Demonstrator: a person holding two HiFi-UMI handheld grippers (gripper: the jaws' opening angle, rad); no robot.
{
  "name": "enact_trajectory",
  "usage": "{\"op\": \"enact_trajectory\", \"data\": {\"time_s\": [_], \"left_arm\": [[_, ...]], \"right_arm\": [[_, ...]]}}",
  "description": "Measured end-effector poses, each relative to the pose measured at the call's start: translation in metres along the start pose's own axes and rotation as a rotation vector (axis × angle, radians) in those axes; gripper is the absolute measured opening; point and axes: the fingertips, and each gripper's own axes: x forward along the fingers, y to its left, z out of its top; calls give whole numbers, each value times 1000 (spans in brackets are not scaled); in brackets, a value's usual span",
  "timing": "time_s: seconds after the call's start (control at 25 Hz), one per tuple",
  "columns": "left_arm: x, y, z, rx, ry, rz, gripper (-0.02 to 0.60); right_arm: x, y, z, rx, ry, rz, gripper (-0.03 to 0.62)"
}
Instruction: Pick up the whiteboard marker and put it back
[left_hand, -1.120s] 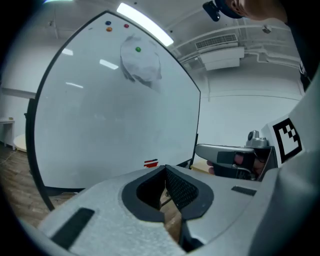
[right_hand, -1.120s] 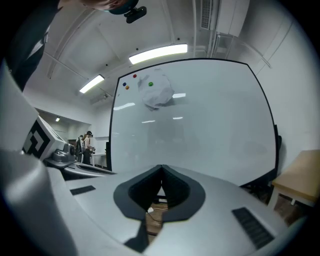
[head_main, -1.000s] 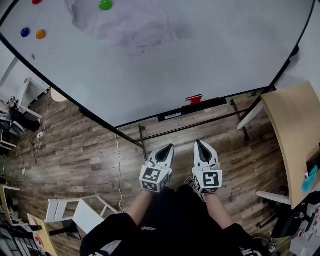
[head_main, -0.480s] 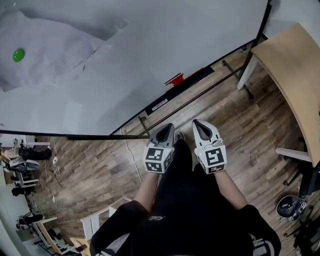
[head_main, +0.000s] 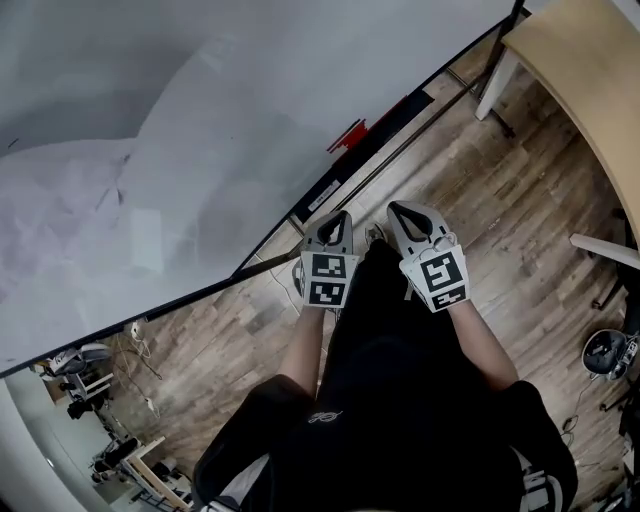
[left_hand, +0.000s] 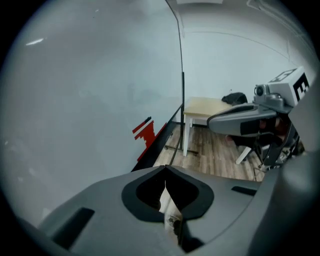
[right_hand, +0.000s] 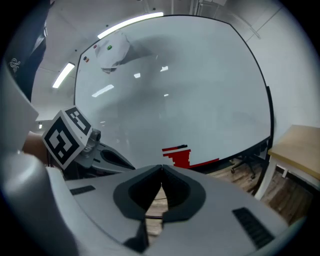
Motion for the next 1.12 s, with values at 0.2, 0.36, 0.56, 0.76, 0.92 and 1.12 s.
{"op": "enact_trajectory", "data": {"time_s": [0.2,0.36,0.56,0.76,0.92,1.12], "left_arm": [[24,43,-24,201,152,87,8],[44,64,-47,327,272,94,8],[61,69,-62,425,359,53,9],[75,68,-72,440,409,16,74],[84,68,-79,450,437,11,102],[93,67,-83,433,454,-9,112]], "right_arm": [[25,-4,-10,33,34,-2,3],[37,-14,-13,45,42,-26,3],[40,-28,-17,66,53,-66,3],[36,-36,-30,86,73,-105,3],[36,-35,-34,90,80,-117,3],[33,-33,-35,67,97,-123,3]]}}
